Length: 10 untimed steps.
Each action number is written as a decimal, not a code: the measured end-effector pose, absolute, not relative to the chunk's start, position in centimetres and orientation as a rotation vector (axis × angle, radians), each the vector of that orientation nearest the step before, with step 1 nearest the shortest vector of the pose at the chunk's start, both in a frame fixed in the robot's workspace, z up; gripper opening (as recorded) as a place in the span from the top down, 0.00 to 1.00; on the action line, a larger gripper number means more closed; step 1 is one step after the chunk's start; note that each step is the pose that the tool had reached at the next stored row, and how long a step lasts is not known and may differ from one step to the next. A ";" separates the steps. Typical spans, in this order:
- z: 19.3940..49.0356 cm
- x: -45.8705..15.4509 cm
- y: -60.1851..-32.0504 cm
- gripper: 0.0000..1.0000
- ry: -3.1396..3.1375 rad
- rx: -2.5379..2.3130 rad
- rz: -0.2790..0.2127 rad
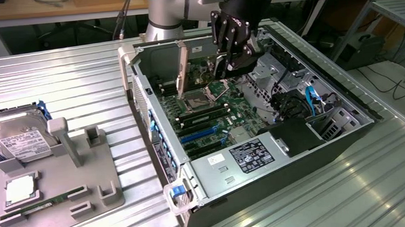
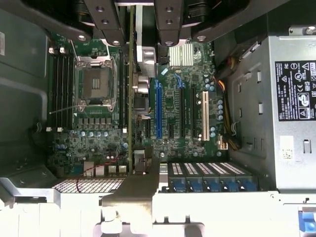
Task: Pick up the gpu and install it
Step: 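Insert the gpu into the slot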
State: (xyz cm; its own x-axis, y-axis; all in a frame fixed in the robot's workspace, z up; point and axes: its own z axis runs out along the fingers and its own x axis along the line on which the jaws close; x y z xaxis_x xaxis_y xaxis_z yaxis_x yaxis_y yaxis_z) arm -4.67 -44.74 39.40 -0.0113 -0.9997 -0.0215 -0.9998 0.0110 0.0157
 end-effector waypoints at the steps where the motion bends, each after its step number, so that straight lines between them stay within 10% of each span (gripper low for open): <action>1: 39.3 -4.7 -44.7 0.71 2.231 -2.206 0.041; 10: 38.6 -4.7 -44.7 0.71 2.230 -2.207 0.041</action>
